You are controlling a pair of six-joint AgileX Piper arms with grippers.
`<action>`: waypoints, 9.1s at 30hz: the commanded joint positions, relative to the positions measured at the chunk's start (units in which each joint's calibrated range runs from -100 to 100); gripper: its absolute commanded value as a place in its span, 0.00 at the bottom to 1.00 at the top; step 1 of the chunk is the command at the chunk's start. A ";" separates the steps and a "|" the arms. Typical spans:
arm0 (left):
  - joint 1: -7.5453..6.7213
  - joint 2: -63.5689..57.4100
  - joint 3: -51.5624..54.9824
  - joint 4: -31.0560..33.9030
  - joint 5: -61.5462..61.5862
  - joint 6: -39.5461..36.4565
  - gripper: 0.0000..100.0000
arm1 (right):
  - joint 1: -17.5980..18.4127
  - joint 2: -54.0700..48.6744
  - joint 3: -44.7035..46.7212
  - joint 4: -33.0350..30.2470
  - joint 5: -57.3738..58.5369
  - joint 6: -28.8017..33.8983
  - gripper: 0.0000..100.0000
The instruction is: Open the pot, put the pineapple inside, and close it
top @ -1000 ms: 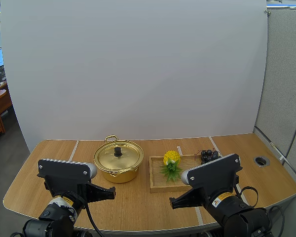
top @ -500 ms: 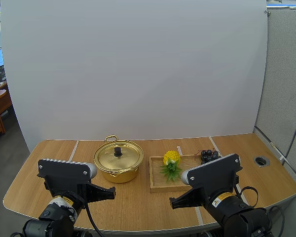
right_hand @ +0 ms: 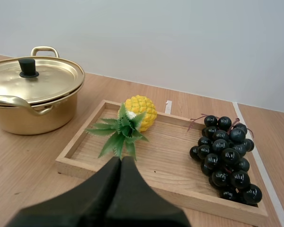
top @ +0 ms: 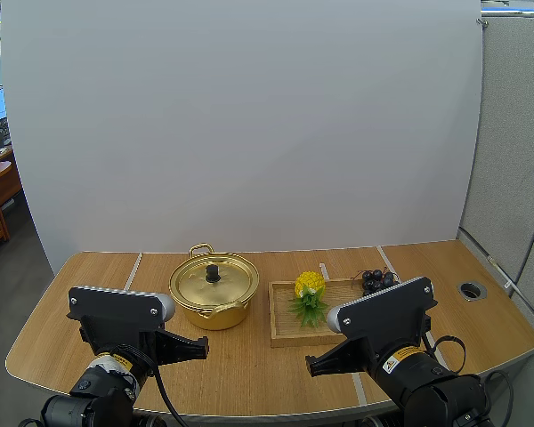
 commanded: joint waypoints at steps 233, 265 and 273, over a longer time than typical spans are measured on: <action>-2.77 79.56 -82.06 -5.96 42.83 23.70 0.00 | -0.21 34.19 -43.47 -7.02 35.80 10.60 1.00; -2.77 63.20 -126.56 13.31 35.62 6.97 0.00 | -0.21 34.19 -43.47 -5.66 34.12 10.60 1.00; -2.77 62.88 -128.00 13.31 35.62 7.06 0.00 | -0.21 36.22 -43.47 -5.35 28.19 10.60 1.00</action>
